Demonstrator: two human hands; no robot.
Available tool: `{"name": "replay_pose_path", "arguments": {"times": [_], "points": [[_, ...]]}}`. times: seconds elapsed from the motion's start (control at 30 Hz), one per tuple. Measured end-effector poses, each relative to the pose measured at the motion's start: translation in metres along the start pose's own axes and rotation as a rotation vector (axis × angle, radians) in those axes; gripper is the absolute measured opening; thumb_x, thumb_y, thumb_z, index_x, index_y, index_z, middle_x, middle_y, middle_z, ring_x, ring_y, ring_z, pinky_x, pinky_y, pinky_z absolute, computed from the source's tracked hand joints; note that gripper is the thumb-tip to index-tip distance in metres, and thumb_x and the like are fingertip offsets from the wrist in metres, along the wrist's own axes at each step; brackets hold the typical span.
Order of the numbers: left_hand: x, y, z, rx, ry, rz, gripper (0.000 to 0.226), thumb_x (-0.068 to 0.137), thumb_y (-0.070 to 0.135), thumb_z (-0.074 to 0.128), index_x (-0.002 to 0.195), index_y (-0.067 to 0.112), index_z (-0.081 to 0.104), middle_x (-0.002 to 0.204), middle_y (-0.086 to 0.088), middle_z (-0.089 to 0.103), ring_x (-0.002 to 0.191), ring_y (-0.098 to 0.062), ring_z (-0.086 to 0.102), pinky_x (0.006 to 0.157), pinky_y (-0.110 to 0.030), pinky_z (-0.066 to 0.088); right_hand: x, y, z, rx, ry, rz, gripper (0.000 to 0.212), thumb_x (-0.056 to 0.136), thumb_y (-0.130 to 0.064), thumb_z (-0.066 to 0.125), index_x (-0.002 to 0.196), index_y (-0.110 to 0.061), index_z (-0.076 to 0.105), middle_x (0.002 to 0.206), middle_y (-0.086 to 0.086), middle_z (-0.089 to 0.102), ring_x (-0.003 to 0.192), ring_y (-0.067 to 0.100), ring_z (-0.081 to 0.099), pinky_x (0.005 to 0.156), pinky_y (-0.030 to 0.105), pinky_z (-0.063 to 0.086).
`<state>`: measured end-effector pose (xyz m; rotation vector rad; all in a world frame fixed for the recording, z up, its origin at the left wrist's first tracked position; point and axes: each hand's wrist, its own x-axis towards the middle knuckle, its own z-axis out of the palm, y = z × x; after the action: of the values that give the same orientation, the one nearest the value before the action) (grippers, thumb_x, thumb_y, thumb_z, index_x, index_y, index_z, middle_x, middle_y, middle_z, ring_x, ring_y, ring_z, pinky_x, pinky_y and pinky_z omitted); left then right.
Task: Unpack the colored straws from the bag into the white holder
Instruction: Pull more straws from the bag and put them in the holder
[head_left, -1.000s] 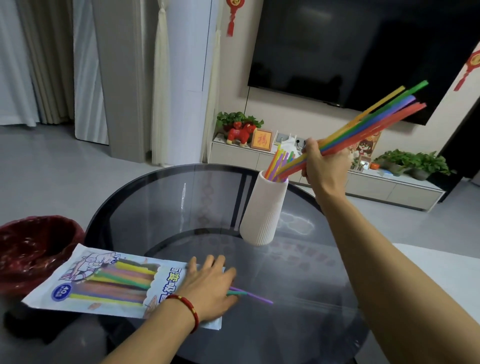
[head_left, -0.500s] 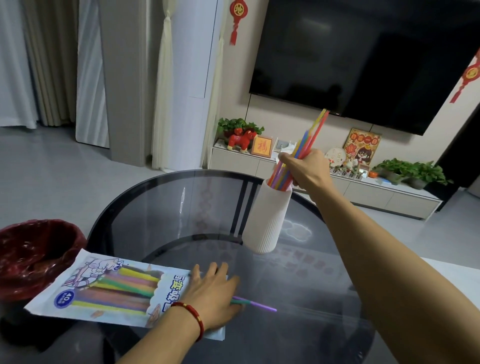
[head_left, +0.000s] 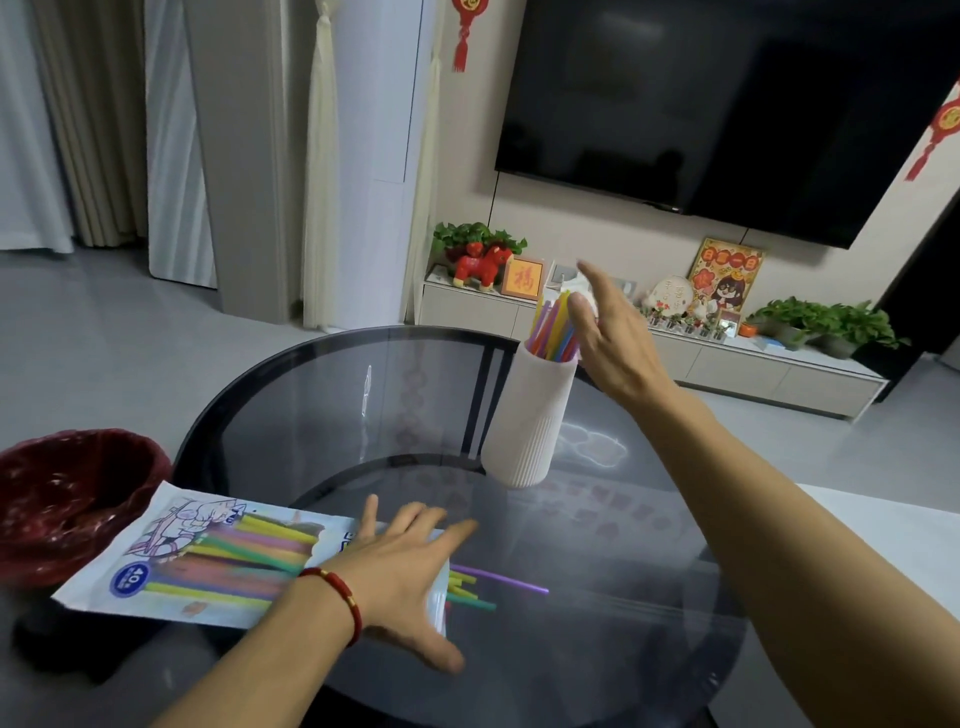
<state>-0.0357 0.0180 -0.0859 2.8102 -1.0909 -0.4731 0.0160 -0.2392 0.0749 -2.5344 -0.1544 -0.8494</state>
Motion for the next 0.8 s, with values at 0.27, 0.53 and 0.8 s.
{"name": "replay_pose_path", "arguments": {"times": [0.27,0.53,0.8], "points": [[-0.012,-0.011,-0.007,0.063,-0.066,0.014,0.140,0.055,0.072,0.075,0.154,0.032,-0.016,0.158,0.007,0.018,0.147,-0.018,0.015,0.116,-0.067,-0.004,-0.120,0.006,0.024,0.002,-0.076,-0.067,0.026,0.092,-0.033,0.051,0.102,-0.015,0.067,0.097,0.001,0.069,0.081,0.013,0.062,0.074,0.043,0.058],[-0.006,-0.015,-0.008,-0.057,0.116,0.051,0.118,0.058,0.056,0.070,0.153,0.037,0.002,0.142,0.014,0.038,0.133,-0.011,0.036,0.117,-0.050,0.022,-0.215,0.021,0.078,0.033,-0.571,-0.061,0.070,0.086,-0.071,0.057,0.141,-0.030,0.048,0.118,-0.015,0.051,0.109,0.006,0.050,0.096,0.033,0.051],[0.003,-0.011,-0.003,-0.063,0.285,0.122,0.114,0.055,0.052,0.065,0.151,0.039,0.006,0.130,0.017,0.040,0.118,-0.008,0.041,0.100,-0.036,0.035,-0.209,0.000,0.098,0.372,-0.474,0.041,0.021,0.105,-0.046,0.048,0.116,-0.032,0.059,0.093,-0.030,0.067,0.084,0.001,0.066,0.071,0.014,0.046]]}}
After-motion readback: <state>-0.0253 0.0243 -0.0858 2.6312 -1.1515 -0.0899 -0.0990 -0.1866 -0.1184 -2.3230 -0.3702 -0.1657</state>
